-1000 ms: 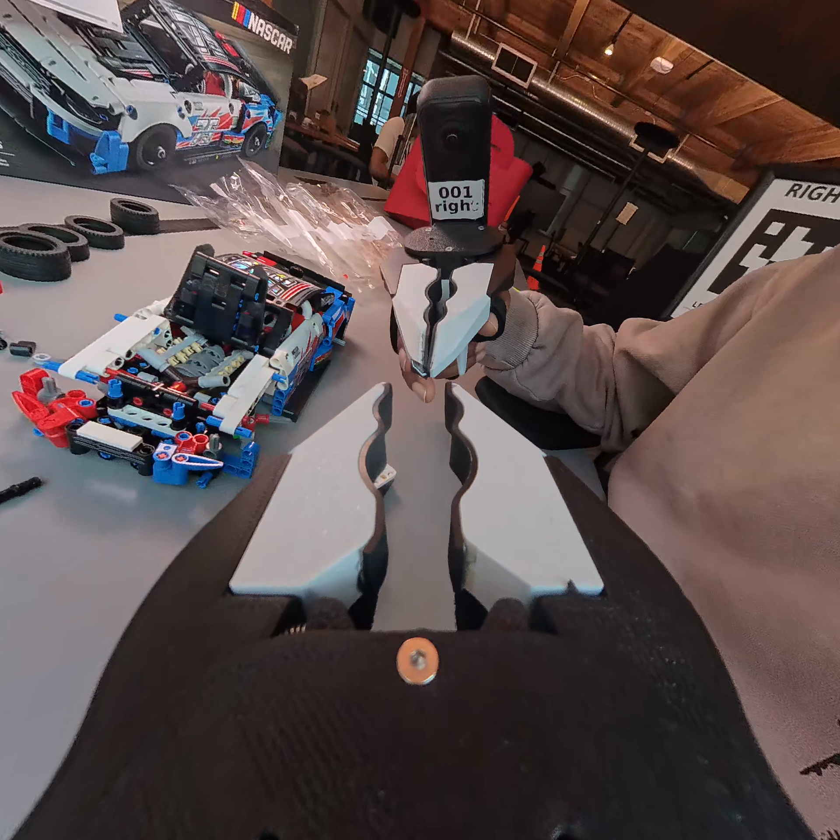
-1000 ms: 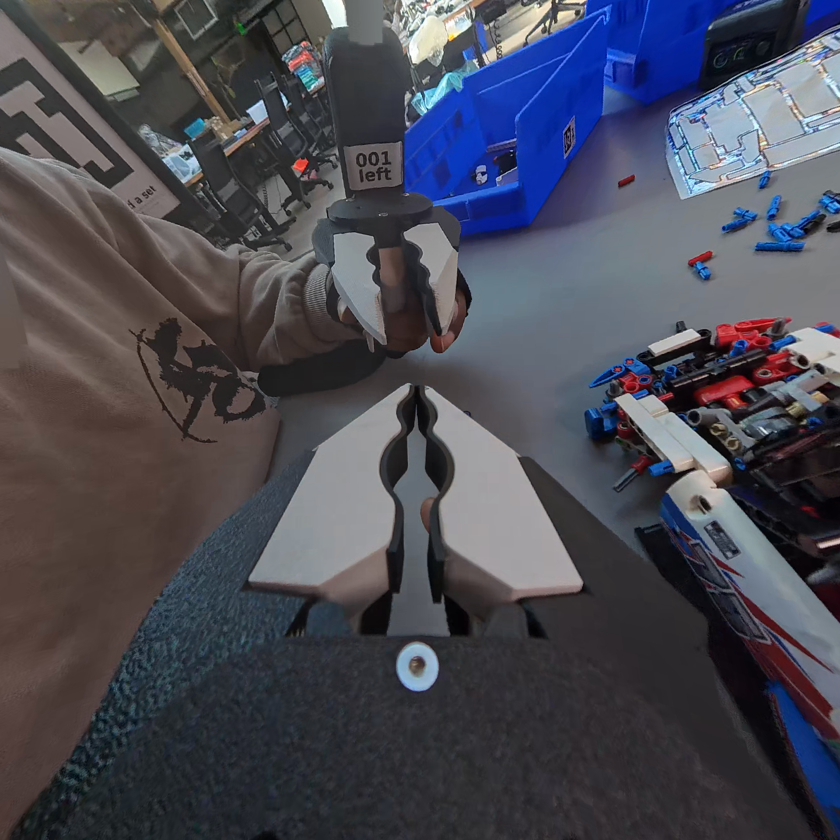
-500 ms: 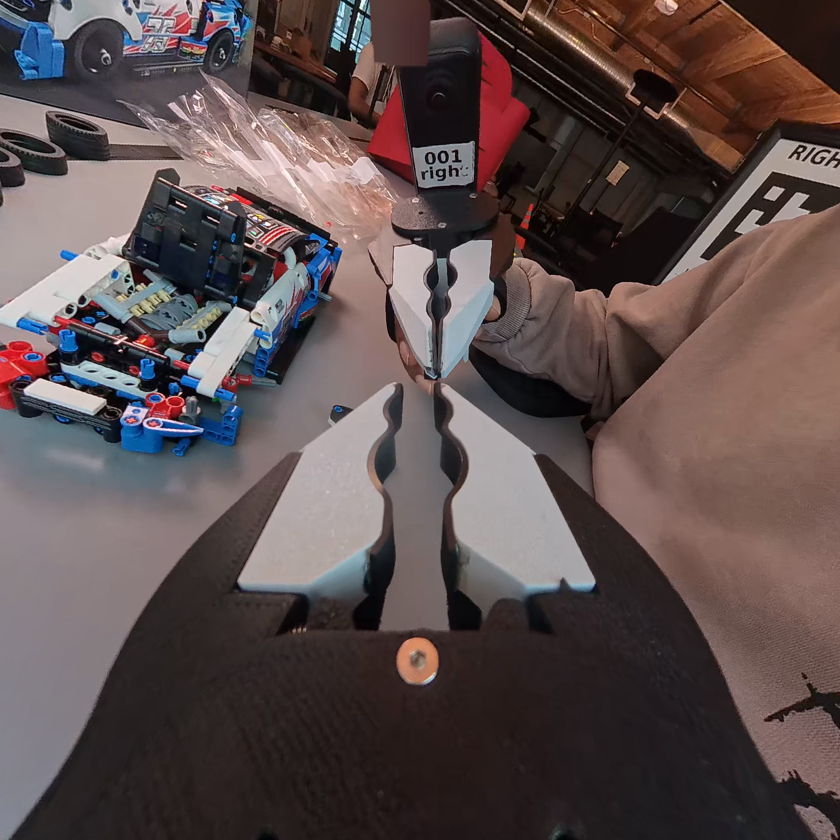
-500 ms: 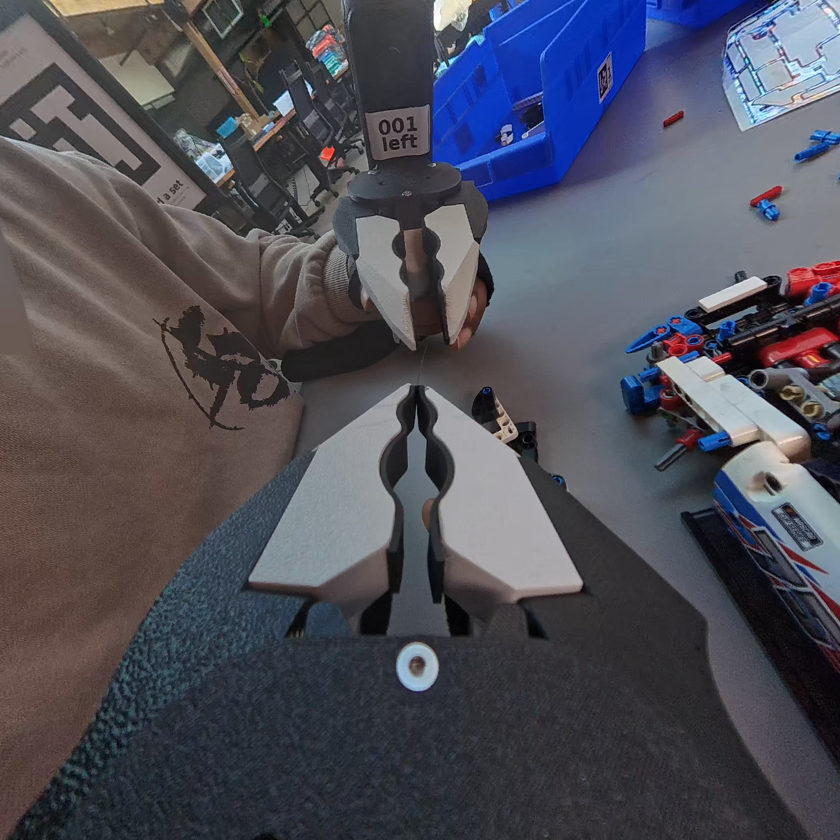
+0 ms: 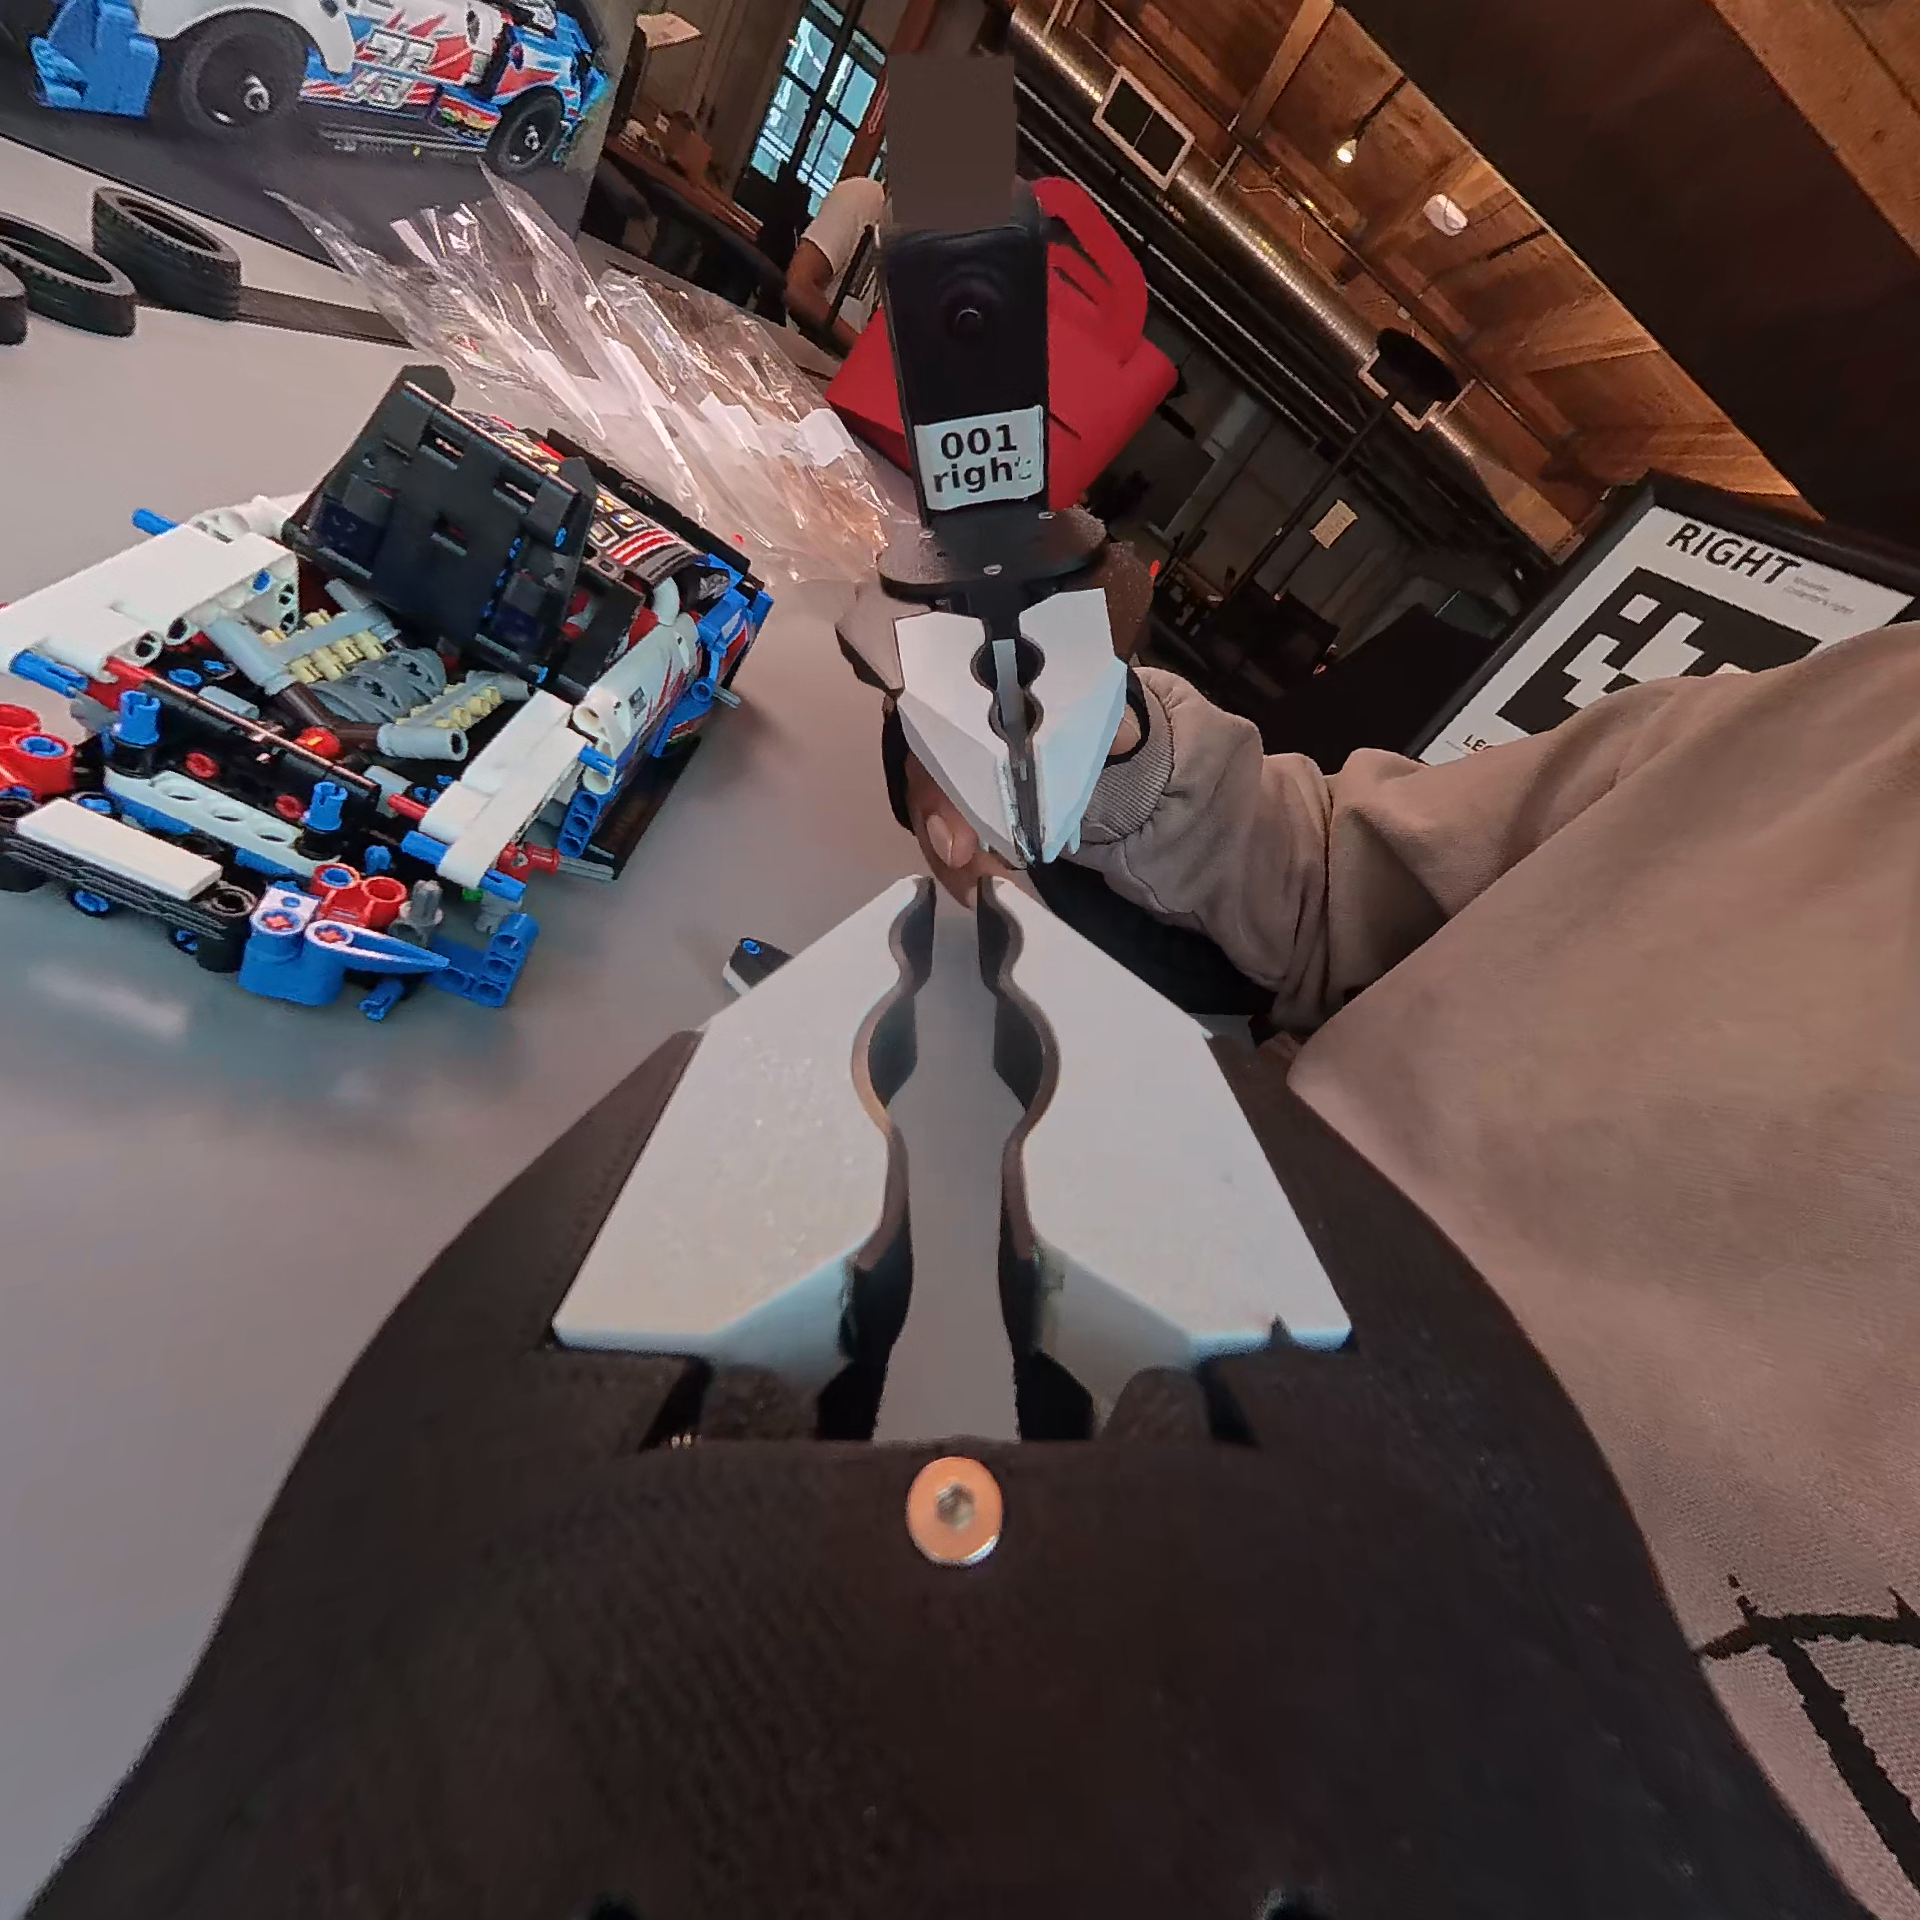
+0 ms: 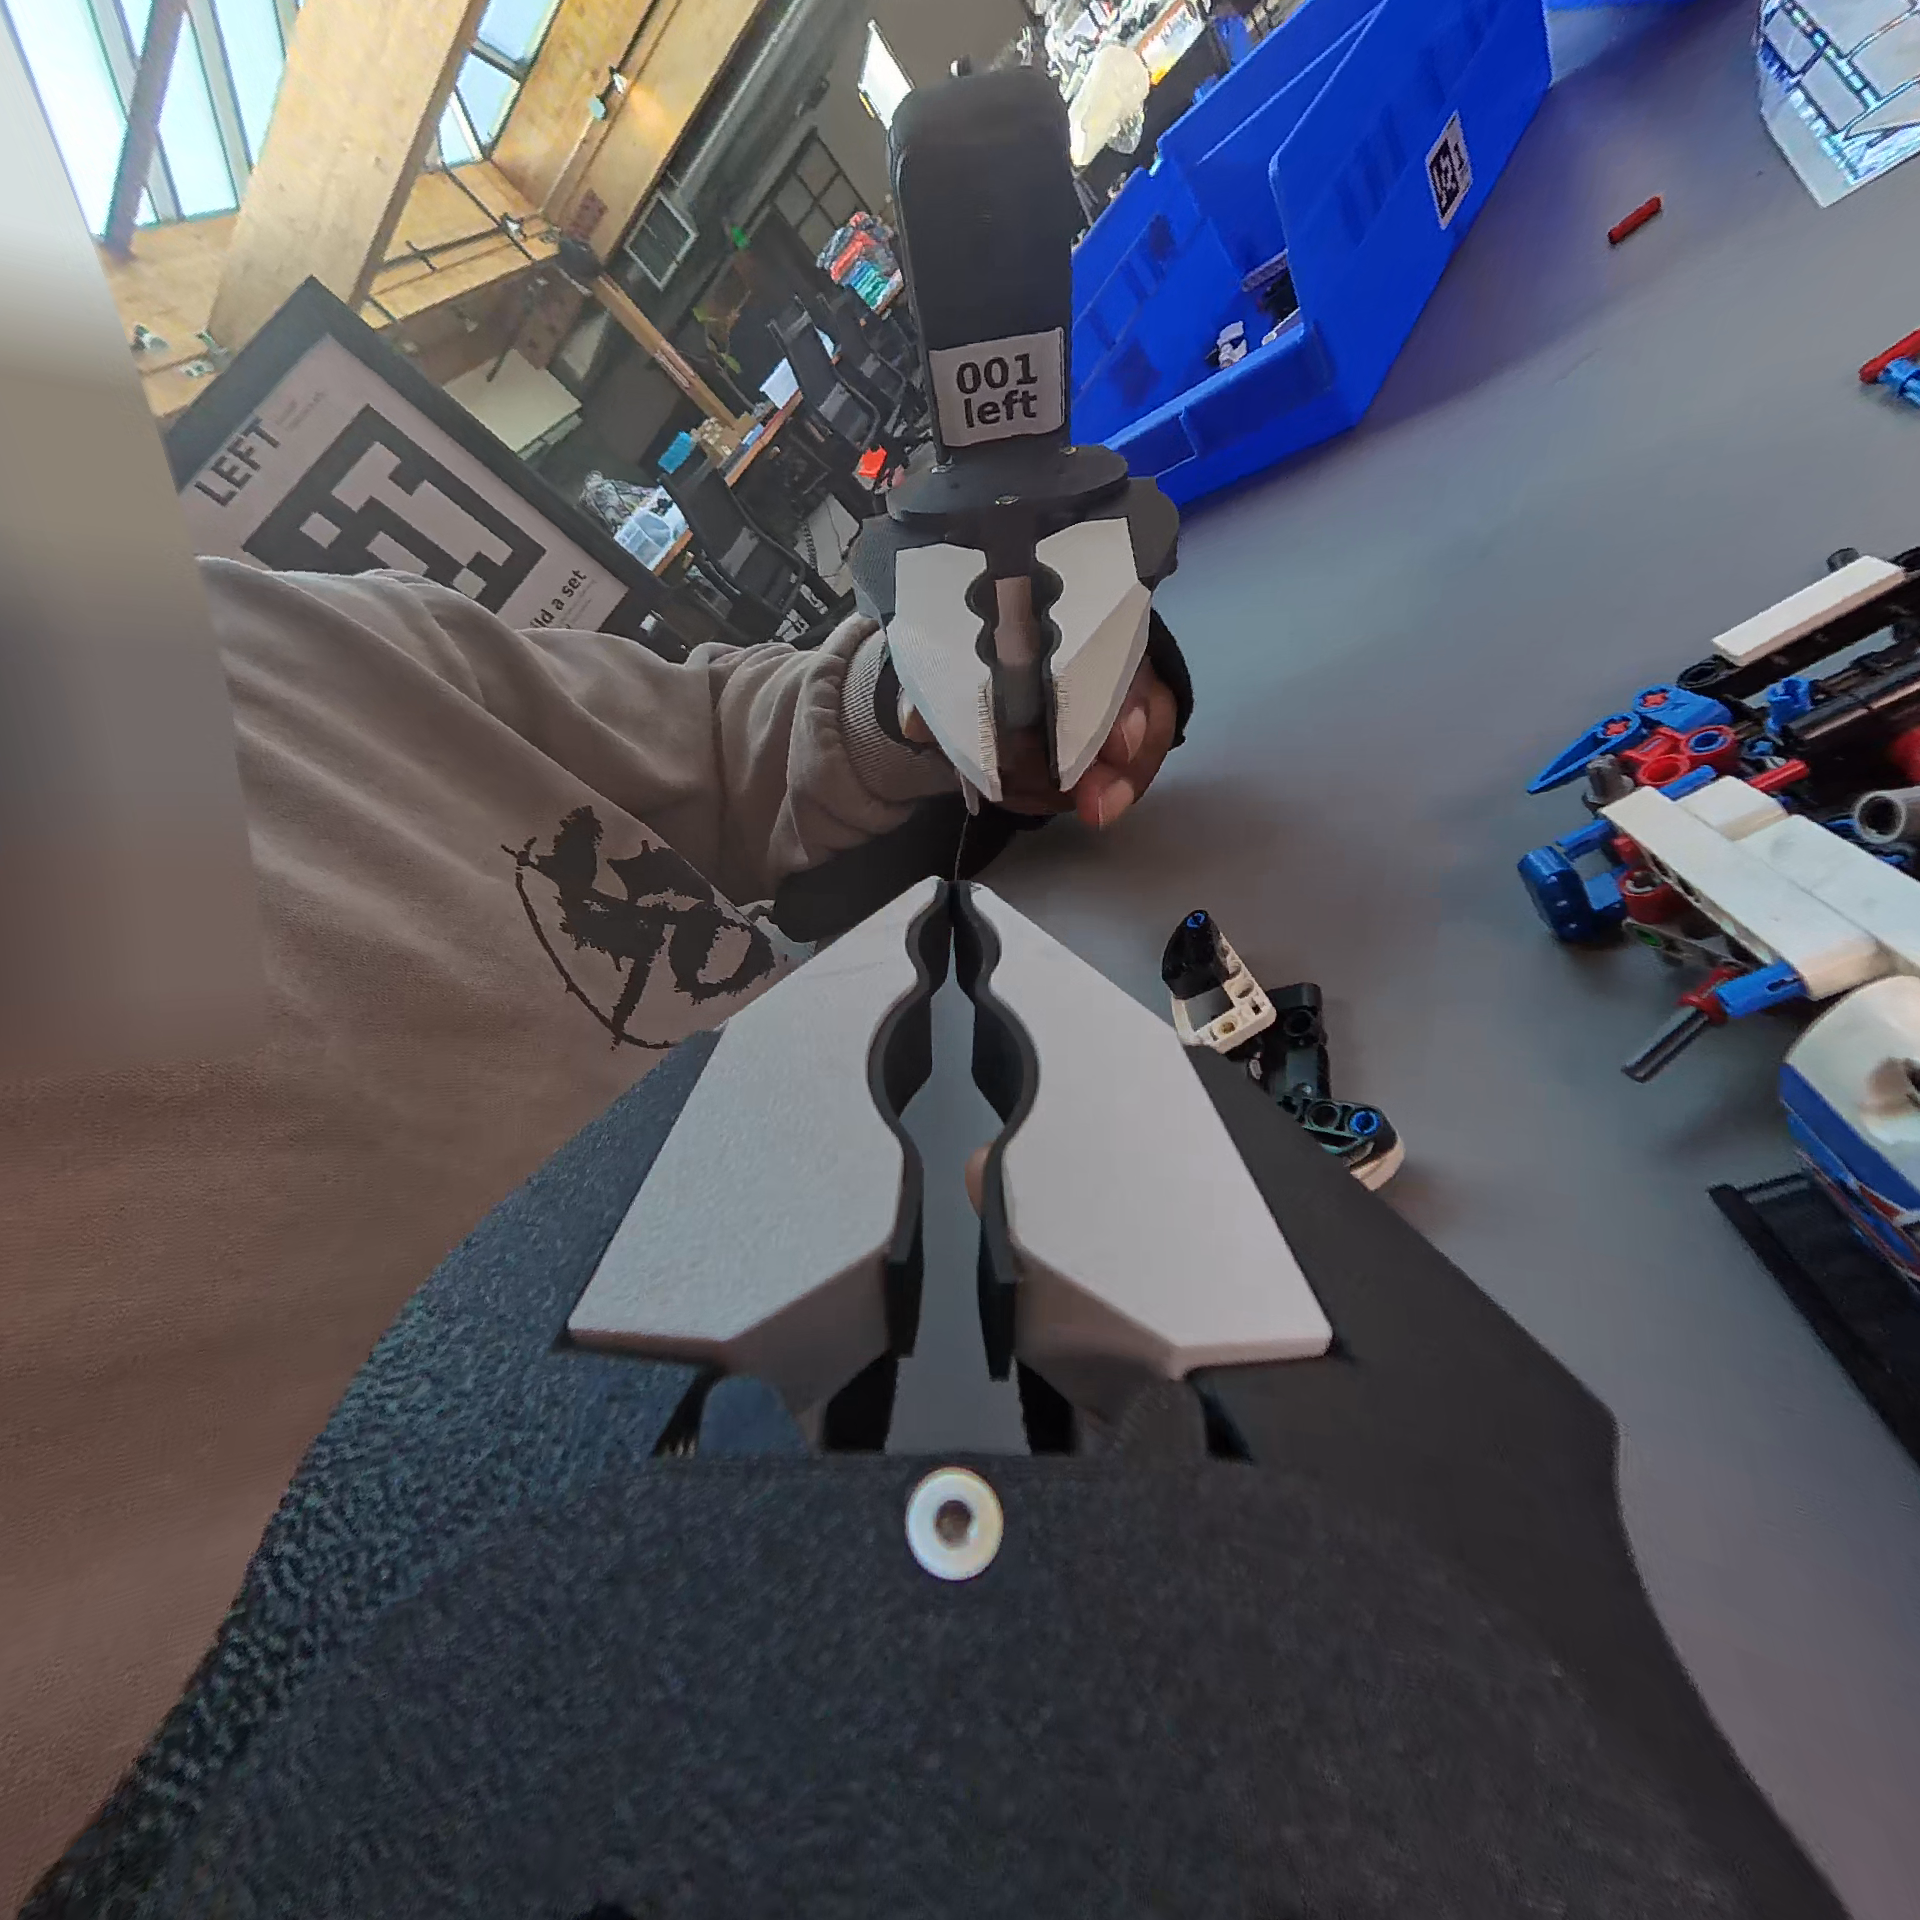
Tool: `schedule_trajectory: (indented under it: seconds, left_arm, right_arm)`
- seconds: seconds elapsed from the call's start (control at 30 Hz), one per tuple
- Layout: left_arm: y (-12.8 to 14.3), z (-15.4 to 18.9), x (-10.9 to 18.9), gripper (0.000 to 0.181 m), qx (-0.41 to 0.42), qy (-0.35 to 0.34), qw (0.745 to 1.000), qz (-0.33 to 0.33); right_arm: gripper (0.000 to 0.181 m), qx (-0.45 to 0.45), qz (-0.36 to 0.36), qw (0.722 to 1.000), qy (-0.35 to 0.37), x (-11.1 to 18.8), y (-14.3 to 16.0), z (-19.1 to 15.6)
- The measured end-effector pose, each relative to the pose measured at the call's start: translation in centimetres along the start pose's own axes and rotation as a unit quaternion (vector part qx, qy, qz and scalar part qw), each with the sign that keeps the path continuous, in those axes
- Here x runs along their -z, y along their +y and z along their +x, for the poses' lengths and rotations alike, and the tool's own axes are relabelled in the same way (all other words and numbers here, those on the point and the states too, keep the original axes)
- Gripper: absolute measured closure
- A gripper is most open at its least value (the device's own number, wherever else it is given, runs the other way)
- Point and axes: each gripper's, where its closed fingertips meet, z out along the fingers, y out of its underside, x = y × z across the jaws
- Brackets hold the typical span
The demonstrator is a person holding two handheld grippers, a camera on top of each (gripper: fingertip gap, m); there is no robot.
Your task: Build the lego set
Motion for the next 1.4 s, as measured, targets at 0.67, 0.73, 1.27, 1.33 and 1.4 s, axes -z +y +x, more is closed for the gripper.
schedule_trajectory:
  seconds: [0.67,0.73,1.27,1.33,1.4]
  left_arm:
    - [0.6,1.6,-0.6,0.181,0.013,0.047,0.999,-0.012]
    - [0.6,1.6,-0.6,0.181,0.011,0.046,0.999,-0.014]
    - [0.4,1.8,-0.5,0.181,0.015,0.046,0.999,-0.005]
    - [0.3,1.7,-0.5,0.181,0.016,0.046,0.999,-0.003]
    - [0.1,1.6,-0.4,0.181,0.019,0.045,0.999,0.003]
  right_arm:
    - [0.181,0.003,-0.017,1.0,-0.006,-0.5,0.7,0.0]
    - [0.181,0.005,-0.016,1.0,-0.003,-0.4,0.7,0.0]
    - [0.181,0.015,0.001,1.0,0.008,-0.2,0.2,0.5]
    - [0.181,0.016,0.006,1.0,0.008,-0.2,0.1,0.5]
    - [0.181,0.02,0.013,1.0,0.009,-0.2,-0.2,0.5]
